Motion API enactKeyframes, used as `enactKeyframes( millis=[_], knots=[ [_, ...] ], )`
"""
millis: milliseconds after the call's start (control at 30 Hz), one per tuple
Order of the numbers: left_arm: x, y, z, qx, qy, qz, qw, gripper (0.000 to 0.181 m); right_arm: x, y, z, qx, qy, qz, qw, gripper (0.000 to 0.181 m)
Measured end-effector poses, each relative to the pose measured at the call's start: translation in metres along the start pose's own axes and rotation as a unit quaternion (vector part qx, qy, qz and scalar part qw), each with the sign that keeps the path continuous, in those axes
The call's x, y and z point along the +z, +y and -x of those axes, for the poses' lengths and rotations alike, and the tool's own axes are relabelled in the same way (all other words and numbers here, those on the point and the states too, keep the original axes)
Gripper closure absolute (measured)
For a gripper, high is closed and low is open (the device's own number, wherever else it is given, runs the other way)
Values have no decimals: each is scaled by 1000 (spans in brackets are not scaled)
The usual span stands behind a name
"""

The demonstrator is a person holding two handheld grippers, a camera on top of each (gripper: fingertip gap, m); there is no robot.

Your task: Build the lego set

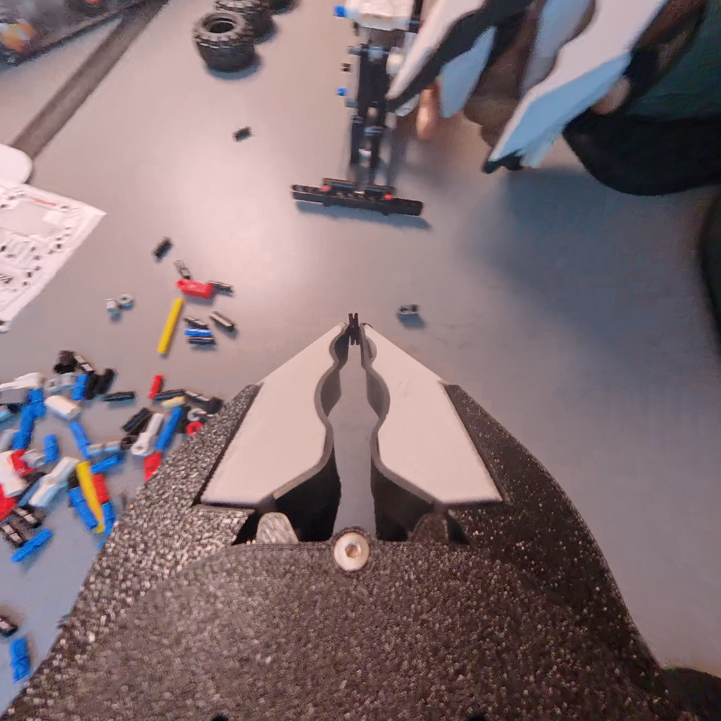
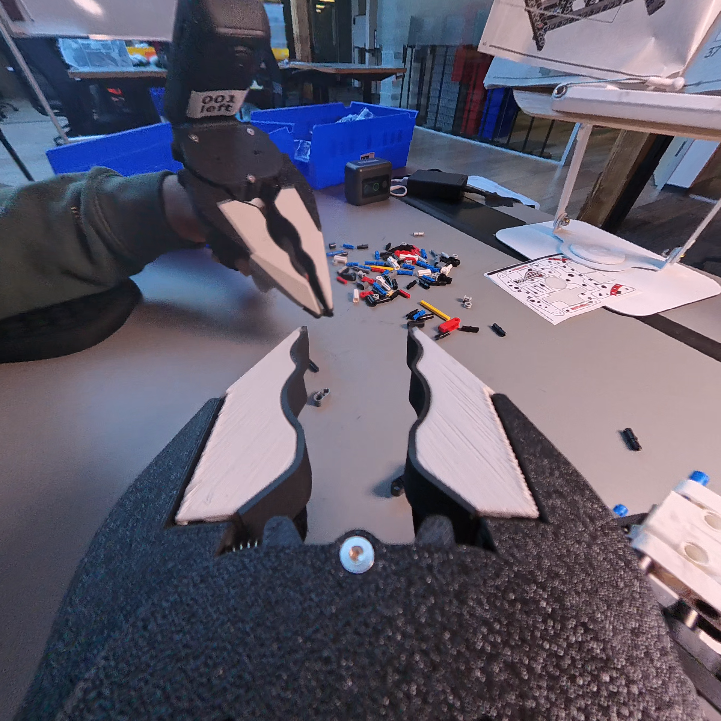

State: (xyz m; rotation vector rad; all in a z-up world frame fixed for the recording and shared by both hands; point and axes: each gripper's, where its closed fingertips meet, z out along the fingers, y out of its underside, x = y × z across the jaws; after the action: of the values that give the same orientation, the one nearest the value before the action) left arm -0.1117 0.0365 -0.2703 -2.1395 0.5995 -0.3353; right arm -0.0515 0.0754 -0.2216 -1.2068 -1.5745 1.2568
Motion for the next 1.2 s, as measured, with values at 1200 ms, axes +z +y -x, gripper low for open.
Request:
enactKeyframes(
  millis=[1200],
  knots=[
    [0, 42, -21, -3, -5, 40, 999, 157, 36, 83, 52, -198, -145, 294, 924, 174]
  ],
)
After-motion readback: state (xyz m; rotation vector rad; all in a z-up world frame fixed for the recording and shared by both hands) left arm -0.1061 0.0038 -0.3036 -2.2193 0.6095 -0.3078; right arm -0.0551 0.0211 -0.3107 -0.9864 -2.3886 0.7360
